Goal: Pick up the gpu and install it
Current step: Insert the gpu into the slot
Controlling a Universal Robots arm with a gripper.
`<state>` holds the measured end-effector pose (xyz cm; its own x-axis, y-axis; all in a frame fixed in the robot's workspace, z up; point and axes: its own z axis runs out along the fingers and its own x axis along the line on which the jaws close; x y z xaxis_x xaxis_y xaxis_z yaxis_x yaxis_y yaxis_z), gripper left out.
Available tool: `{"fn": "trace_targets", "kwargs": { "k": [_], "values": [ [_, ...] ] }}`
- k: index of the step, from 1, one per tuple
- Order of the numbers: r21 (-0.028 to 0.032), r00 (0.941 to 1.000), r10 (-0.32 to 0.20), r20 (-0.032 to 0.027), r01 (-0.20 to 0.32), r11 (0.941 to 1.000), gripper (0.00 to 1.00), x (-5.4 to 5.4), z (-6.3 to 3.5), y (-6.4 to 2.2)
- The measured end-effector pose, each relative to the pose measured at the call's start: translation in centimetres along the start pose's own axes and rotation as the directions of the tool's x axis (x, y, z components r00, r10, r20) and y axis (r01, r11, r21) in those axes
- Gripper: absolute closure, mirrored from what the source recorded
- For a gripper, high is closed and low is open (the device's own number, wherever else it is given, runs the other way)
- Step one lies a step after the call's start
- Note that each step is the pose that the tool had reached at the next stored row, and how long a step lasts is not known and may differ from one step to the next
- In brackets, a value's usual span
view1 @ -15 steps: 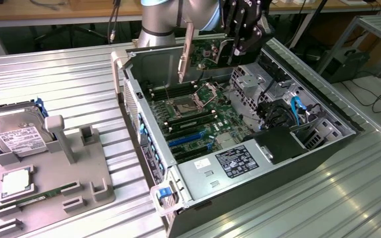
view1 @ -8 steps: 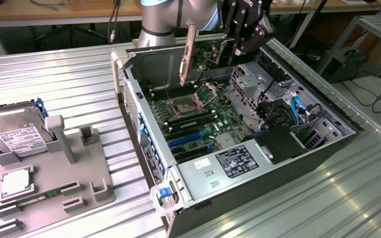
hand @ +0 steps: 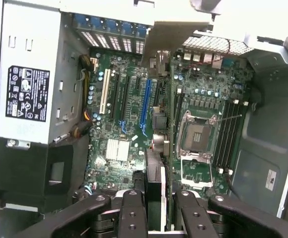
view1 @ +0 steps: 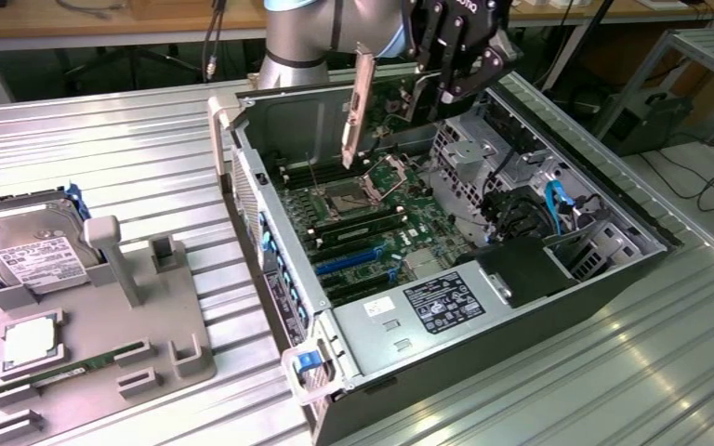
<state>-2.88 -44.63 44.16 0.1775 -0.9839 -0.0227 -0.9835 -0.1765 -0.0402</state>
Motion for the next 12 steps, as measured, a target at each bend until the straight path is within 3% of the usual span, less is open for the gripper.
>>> {"fn": "trace_targets", "kwargs": {
  "k": [7,12],
  "values": [
    [-0.0018,0.9954,-0.096,0.0041,0.096,0.9954,0.72,0.0,0.13,0.03],
    [-0.0013,0.9963,-0.085,0.0033,0.085,0.9963,0.72,0.0,1.06,0.17]
  ]
}}
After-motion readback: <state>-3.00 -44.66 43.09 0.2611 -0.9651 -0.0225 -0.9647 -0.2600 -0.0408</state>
